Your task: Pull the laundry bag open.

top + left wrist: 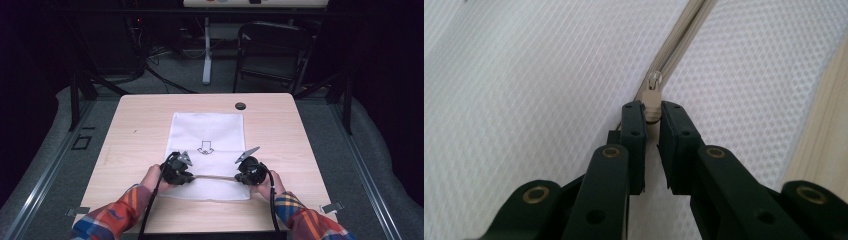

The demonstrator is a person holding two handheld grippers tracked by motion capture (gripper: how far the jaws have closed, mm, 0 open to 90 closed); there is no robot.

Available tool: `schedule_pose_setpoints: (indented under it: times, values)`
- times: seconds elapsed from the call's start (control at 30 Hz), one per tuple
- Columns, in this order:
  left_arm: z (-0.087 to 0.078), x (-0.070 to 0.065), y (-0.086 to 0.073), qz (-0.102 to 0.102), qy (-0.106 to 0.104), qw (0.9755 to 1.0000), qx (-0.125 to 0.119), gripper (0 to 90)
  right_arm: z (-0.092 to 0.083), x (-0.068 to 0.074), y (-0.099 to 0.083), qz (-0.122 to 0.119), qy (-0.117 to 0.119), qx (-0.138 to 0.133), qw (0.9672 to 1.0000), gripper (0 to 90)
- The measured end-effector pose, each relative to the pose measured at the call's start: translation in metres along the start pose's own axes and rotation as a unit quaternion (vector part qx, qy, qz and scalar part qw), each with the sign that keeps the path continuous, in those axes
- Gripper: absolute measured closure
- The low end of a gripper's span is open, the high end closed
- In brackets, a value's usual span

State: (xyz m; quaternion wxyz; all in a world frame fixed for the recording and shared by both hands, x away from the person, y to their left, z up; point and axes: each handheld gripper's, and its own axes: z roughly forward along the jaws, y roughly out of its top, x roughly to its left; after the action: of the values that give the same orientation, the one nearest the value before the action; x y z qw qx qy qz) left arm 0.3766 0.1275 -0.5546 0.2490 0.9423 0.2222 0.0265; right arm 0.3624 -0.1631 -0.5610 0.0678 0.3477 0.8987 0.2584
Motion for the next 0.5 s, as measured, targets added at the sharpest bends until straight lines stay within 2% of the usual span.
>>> schedule_pose_setpoints:
  times: [0.03, 0.2, 0.5]
  values:
    - [-0.002, 0.0, -0.002, -0.003, 0.0, 1.0, -0.002, 81.4, -0.001, -0.001, 0.001, -0.005, 0.001, 0.007, 1.0, 90.0]
    - [-0.004, 0.0, -0.008, -0.002, 0.002, 1.0, 0.006, 81.3, -0.001, 0.0, 0.002, -0.006, 0.002, 0.009, 0.9999, 90.0]
    - [-0.012, 0.004, -0.02, -0.018, 0.006, 0.9998, 0.003, 81.3, 0.0, -0.002, 0.001, -0.01, 0.007, 0.008, 0.9999, 90.0]
